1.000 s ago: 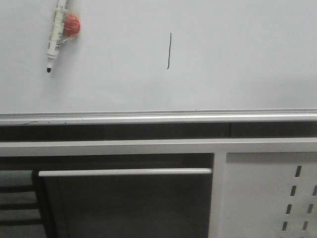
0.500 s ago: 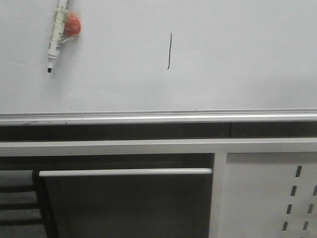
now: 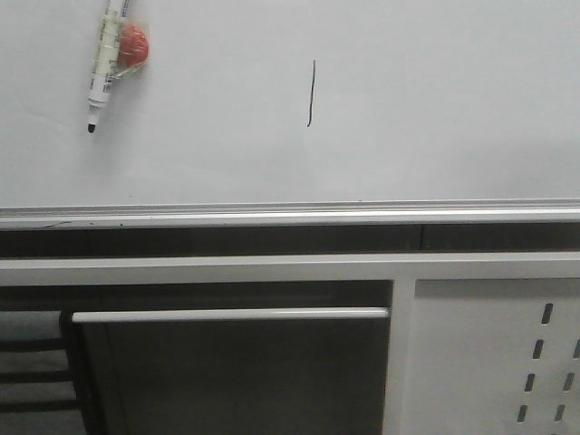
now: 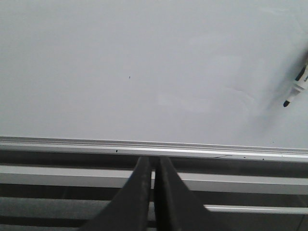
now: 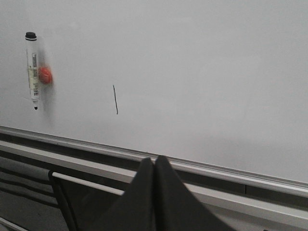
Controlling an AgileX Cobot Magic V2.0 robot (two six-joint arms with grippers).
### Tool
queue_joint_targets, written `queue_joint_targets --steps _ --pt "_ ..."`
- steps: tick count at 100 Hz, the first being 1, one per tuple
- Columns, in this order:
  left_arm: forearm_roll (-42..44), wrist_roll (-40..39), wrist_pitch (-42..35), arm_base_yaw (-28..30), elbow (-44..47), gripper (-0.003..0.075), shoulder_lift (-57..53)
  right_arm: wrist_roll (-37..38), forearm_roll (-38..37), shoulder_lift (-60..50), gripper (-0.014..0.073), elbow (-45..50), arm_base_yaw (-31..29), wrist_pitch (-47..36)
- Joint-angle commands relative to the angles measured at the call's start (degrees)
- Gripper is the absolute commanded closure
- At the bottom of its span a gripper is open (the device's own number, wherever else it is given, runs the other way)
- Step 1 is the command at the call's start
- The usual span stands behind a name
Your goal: Write number 1 on whiteboard
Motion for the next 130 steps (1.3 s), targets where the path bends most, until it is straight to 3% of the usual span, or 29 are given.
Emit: queue_joint_targets --steps 1,20,28,32,49,58,69,97,101,130 --pt "-0.74 -0.72 -3.78 -0.01 2.35 0.0741 -1.31 -0.51 1.85 0.61 0.0659 -1.46 -0.29 -2.18" --pt "-0.74 -0.72 -3.78 -0.01 2.35 0.0741 -1.31 -0.51 1.85 0.61 0.0659 -1.46 -0.29 -3.1" --pt "-0.74 -0.72 -3.78 -0.01 2.35 0.0741 -1.31 0.39 0.18 0.61 0.0659 -1.46 -0.29 -8.09" --pt "-0.74 -0.72 -3.78 -0.01 2.35 0.0741 -1.31 4.6 -3.52 0.61 0.0659 -1.46 -0.4 -10.77" --pt "-0.74 -0.72 -3.78 -0.01 2.35 0.0741 -1.31 44.02 -49.16 0.83 0.0659 -1.36 -0.41 -16.55" --pt "-0.74 -0.72 -3.78 -0.01 2.35 0.0741 -1.31 52.97 -59.5 0.83 0.0659 0.05 -0.41 -18.48" --pt "-0.74 -0.72 -3.78 -0.01 2.35 0.0741 -1.31 53.75 -60.57 0.3 0.0659 4.06 -0.29 -23.4" --pt "-0.74 -0.72 -3.78 -0.01 2.35 0.0741 -1.31 55.02 -62.0 -6.02 0.0659 13.84 -0.16 -26.29" --pt "-0.74 -0.72 -3.78 -0.01 2.35 0.0741 -1.31 56.51 -63.27 -6.02 0.0659 13.66 -0.16 -23.22" --pt "-0.74 -0.72 -3.78 -0.01 2.35 0.0741 -1.21 57.51 -65.2 -6.02 0.0659 13.66 -0.08 -24.41"
